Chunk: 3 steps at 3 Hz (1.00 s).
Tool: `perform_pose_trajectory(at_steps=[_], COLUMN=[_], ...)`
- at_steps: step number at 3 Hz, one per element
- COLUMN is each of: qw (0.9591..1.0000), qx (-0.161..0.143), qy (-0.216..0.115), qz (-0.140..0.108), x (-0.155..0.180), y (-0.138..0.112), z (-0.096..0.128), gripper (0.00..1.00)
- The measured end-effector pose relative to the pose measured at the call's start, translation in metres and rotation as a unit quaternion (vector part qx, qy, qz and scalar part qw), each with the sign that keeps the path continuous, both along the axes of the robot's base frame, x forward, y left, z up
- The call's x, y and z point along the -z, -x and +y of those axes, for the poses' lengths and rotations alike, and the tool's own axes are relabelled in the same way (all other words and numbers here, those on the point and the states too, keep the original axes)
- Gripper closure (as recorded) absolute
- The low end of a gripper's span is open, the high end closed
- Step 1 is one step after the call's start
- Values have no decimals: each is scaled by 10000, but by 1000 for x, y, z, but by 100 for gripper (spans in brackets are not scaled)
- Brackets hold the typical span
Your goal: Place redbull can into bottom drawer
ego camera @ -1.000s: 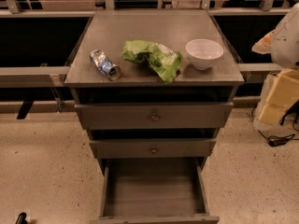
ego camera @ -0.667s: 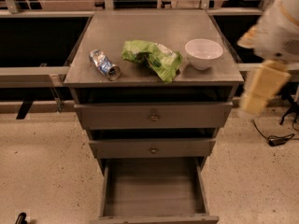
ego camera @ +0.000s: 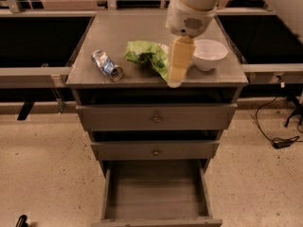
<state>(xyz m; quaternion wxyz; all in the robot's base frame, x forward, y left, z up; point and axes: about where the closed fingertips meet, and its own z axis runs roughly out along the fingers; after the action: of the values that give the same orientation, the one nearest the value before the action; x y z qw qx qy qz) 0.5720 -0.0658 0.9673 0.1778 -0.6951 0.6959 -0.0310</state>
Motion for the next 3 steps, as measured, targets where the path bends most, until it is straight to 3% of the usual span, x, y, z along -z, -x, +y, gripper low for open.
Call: perform_pose_trajectory(at_steps=[1, 3], qw=[9998, 9989], qx=[-193, 37], qy=[-38, -413], qz=[-26, 202], x=[15, 50], y=[-36, -66], z=[57, 134], gripper=[0, 0])
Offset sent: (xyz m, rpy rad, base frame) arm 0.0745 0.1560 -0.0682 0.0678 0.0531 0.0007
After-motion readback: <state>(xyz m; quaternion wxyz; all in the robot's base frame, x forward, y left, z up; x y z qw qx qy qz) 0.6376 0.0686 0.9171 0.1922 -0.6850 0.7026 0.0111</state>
